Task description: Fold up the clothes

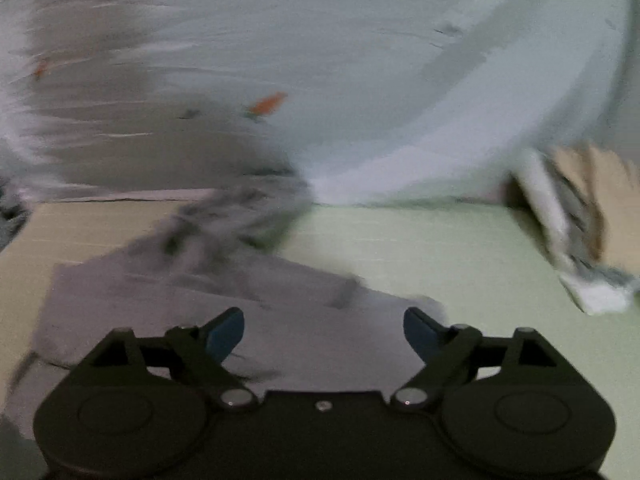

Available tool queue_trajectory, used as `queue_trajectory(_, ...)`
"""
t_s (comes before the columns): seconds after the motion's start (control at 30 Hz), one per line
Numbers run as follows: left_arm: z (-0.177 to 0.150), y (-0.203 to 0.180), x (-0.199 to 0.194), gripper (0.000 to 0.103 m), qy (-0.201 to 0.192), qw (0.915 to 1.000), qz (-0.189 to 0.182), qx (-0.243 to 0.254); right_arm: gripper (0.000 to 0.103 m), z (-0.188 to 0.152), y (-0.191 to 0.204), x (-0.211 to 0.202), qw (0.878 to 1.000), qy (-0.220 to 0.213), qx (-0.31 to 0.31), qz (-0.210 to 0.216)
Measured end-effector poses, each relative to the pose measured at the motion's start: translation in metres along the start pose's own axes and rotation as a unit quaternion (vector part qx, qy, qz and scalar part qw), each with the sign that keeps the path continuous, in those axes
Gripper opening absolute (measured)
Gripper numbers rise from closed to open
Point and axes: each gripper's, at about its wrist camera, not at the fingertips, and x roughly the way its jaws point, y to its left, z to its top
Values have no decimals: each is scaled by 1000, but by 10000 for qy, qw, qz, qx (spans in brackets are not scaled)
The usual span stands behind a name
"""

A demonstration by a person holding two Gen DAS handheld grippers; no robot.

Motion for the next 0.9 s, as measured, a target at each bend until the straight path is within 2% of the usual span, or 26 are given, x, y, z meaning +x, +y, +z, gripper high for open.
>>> queue_trajectory(0.17,4,-40,33,102,373,9988,-308,78,88,-15,-63,6,9973,104,645,-327)
queue_trajectory(0.27,10,-68,44,98,367,9980,-417,301,89,-24,-89,17,9935,215,980,-539)
queue_trajectory(0.43,23,-111,58,68,377,9938,-832,642,89,-30,-122,50,9841,563,1449,-865)
queue_trajectory(0.47,24,-119,59,64,329,9925,-907,746,89,-32,-126,55,9830,617,1489,-877)
queue_trajectory(0.53,22,-135,61,50,317,9897,-1041,933,89,-34,-131,64,9813,725,1549,-886)
queue_trajectory(0.6,21,-146,70,44,495,9865,-1132,1077,89,-37,-136,72,9794,834,1608,-895)
queue_trajectory(0.9,11,-166,99,45,1011,9813,-1082,1232,89,-52,-148,91,9724,1174,1805,-904)
